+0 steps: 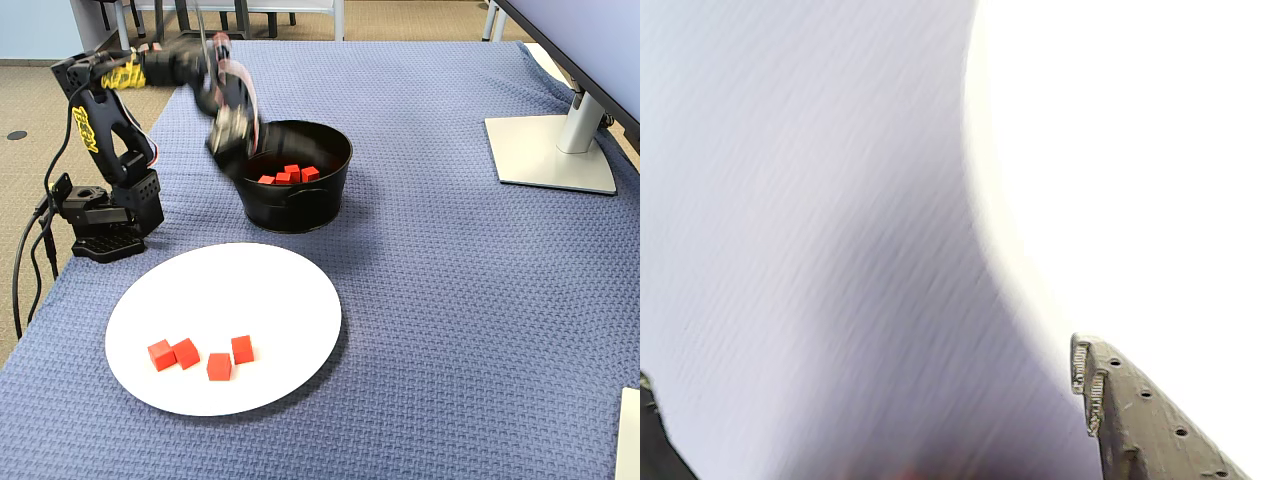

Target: Pick up the red cubes from the white plate and place them in the black recipient

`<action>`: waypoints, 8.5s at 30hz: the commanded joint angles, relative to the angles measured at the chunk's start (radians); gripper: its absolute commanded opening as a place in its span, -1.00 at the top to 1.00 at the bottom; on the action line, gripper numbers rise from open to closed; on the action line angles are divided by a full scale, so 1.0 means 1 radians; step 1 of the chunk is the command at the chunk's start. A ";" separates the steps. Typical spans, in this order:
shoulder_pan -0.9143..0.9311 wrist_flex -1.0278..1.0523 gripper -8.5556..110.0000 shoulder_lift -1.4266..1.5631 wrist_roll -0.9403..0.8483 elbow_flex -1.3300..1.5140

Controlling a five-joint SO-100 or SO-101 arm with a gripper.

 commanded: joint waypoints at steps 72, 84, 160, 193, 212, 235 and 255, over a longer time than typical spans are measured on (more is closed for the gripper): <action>0.387 -0.172 0.24 -0.655 -0.531 -0.377; 0.373 -0.175 0.86 -0.603 -0.457 -0.345; 0.508 -0.267 0.11 -0.615 -0.565 -0.379; 0.471 -0.431 0.86 -0.592 -0.497 -0.176; 0.100 0.261 0.86 -0.054 0.167 -0.407; -0.376 0.206 0.07 0.233 0.025 -0.057; 0.468 -0.235 0.14 -0.080 -0.973 0.140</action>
